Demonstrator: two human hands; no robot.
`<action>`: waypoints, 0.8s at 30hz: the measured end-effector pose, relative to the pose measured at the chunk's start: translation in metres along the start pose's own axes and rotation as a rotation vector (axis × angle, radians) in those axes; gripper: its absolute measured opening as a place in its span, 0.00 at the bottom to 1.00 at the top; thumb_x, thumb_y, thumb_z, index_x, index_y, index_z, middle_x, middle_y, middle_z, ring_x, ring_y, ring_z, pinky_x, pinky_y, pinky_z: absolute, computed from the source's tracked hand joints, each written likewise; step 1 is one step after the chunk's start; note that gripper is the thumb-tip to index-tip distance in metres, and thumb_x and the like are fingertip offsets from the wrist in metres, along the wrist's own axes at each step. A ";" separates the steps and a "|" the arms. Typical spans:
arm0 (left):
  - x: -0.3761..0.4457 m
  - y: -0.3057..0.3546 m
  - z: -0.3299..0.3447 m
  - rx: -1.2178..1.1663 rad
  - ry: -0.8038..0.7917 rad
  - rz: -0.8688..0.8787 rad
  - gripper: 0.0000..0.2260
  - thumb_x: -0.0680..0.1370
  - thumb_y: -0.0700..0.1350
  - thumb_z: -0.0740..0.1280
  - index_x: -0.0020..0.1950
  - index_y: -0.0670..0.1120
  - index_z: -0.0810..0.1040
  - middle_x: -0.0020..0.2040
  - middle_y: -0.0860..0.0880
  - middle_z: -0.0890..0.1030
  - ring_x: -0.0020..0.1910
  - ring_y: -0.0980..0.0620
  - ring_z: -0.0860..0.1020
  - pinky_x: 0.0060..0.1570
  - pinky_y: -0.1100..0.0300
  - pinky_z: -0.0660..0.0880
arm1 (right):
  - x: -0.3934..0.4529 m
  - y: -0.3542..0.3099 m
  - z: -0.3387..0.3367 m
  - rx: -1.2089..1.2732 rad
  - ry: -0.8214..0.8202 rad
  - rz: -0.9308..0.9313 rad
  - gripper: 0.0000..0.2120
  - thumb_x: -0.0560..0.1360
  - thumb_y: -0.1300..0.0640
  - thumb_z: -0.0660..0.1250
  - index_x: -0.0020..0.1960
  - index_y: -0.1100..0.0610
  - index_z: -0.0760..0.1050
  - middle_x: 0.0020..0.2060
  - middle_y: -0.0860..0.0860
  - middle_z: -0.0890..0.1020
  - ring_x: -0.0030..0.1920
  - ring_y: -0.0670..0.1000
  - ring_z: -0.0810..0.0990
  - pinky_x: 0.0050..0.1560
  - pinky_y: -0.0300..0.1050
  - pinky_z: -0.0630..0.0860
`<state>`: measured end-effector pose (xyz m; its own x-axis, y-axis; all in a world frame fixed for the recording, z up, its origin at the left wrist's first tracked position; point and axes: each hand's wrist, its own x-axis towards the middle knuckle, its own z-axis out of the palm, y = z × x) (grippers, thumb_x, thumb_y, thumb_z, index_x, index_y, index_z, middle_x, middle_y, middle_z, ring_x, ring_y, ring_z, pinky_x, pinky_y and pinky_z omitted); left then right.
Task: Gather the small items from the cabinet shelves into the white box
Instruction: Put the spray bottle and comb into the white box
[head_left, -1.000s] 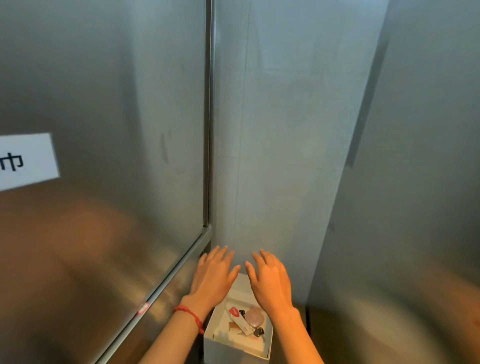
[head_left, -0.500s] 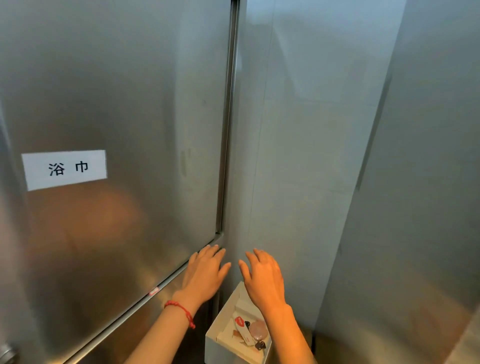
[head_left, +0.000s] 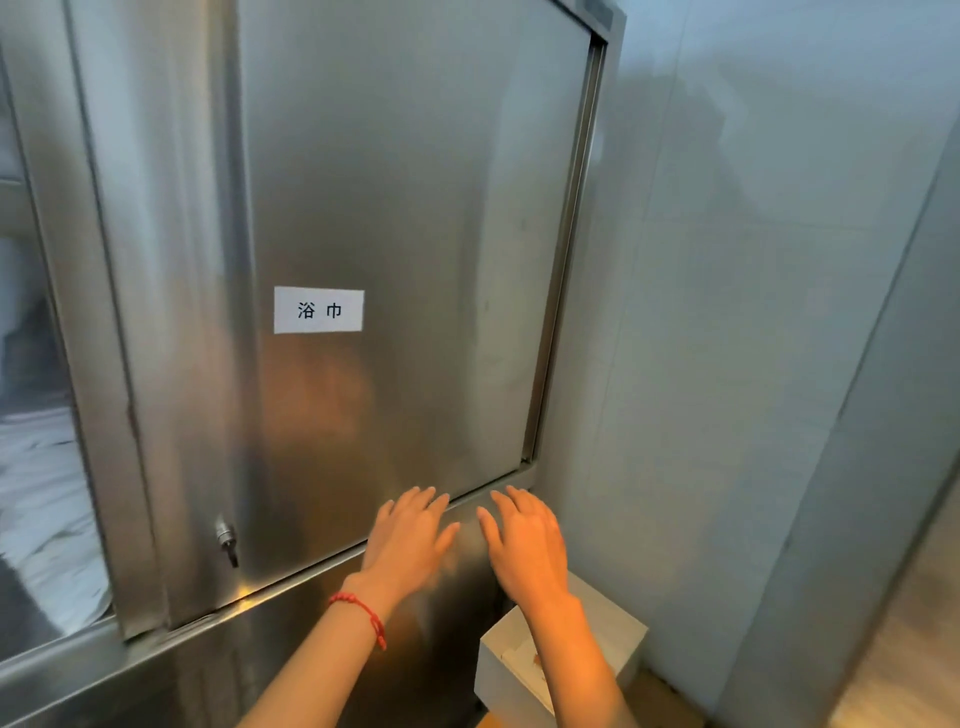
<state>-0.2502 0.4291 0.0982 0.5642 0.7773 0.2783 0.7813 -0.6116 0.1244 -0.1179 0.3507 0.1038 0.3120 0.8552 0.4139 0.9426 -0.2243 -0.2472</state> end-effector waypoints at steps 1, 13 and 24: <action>-0.005 -0.003 -0.002 0.004 0.003 -0.016 0.24 0.82 0.57 0.51 0.76 0.51 0.59 0.76 0.51 0.60 0.75 0.53 0.55 0.71 0.55 0.54 | -0.002 -0.004 0.000 0.009 -0.004 -0.016 0.23 0.82 0.44 0.50 0.73 0.52 0.64 0.72 0.50 0.65 0.73 0.48 0.60 0.71 0.42 0.52; -0.063 -0.041 -0.032 0.041 0.068 -0.150 0.24 0.81 0.58 0.52 0.76 0.51 0.59 0.76 0.51 0.60 0.75 0.54 0.56 0.71 0.56 0.55 | -0.022 -0.060 -0.001 0.083 -0.040 -0.156 0.23 0.82 0.44 0.51 0.73 0.52 0.64 0.72 0.49 0.66 0.73 0.47 0.60 0.72 0.42 0.53; -0.131 -0.102 -0.070 0.070 0.099 -0.238 0.24 0.81 0.57 0.53 0.75 0.51 0.60 0.75 0.50 0.61 0.75 0.52 0.56 0.72 0.55 0.55 | -0.052 -0.148 0.007 0.157 -0.040 -0.244 0.22 0.81 0.44 0.51 0.72 0.51 0.66 0.71 0.49 0.68 0.72 0.47 0.61 0.71 0.41 0.54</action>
<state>-0.4222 0.3797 0.1155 0.3364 0.8778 0.3411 0.9073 -0.3991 0.1322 -0.2750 0.3424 0.1128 0.0707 0.8935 0.4434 0.9583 0.0625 -0.2787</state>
